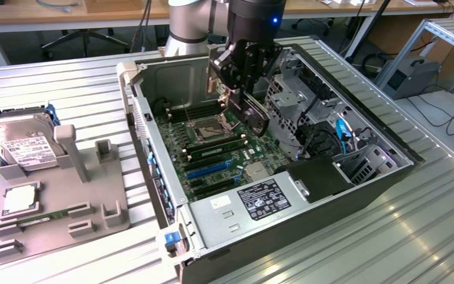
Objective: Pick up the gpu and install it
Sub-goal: 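Insert the gpu into the slot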
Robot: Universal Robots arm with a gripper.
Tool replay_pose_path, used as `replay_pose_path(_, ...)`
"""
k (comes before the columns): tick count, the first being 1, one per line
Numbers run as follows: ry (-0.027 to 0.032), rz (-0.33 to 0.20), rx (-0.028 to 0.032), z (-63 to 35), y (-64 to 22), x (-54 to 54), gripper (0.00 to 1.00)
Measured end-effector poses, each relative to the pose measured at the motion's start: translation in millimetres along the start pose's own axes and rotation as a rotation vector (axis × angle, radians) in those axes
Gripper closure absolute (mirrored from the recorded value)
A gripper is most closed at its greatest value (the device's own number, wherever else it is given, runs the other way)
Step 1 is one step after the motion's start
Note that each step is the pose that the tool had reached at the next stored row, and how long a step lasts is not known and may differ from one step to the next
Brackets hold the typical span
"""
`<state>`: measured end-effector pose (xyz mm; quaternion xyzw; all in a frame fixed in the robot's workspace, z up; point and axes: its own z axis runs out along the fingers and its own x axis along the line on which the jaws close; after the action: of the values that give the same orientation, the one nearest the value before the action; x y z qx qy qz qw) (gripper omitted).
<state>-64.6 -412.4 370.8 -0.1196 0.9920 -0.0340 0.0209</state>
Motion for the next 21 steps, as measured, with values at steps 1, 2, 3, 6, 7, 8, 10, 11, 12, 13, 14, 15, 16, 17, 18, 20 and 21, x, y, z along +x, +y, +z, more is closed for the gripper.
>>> replay_pose_path(1, -0.0002, -0.003, -0.0001, 0.0, 0.0, 0.0, 0.73)
replay_pose_path(2, -0.0004, -0.006, -0.0002, 0.0, 0.0, 0.0, 0.73)
replay_pose_path(3, -0.0006, -0.008, -0.0003, 0.0, 0.0, 0.0, 0.73)
replay_pose_path(6, -0.0012, -0.016, -0.0006, 0.0, 0.0, 0.0, 0.73)
replay_pose_path(7, -0.0014, -0.019, -0.0007, 0.0, 0.0, 0.0, 0.73)
replay_pose_path(8, -0.0016, -0.022, -0.0007, 0.0, 0.0, 0.0, 0.73)
replay_pose_path(10, -0.0020, -0.028, -0.0009, 0.0, 0.0, 0.0, 0.73)
replay_pose_path(11, -0.0023, -0.030, -0.0010, 0.0, 0.0, 0.0, 0.73)
replay_pose_path(12, -0.0024, -0.033, -0.0011, 0.0, 0.0, 0.0, 0.73)
replay_pose_path(13, -0.0026, -0.036, -0.0012, 0.0, 0.0, 0.0, 0.73)
replay_pose_path(14, -0.0029, -0.040, -0.0013, 0.0, 0.0, 0.0, 0.73)
replay_pose_path(15, -0.0030, -0.042, -0.0014, 0.0, 0.0, 0.0, 0.73)
replay_pose_path(16, -0.0032, -0.045, -0.0015, 0.0, 0.0, 0.0, 0.73)
replay_pose_path(17, -0.0034, -0.047, -0.0016, 0.0, 0.0, 0.0, 0.73)
replay_pose_path(18, -0.0037, -0.051, -0.0017, 0.0, 0.0, 0.0, 0.73)
replay_pose_path(20, -0.0041, -0.056, -0.0019, 0.0, 0.0, 0.0, 0.73)
replay_pose_path(21, -0.0043, -0.059, -0.0020, 0.0, 0.0, 0.0, 0.73)
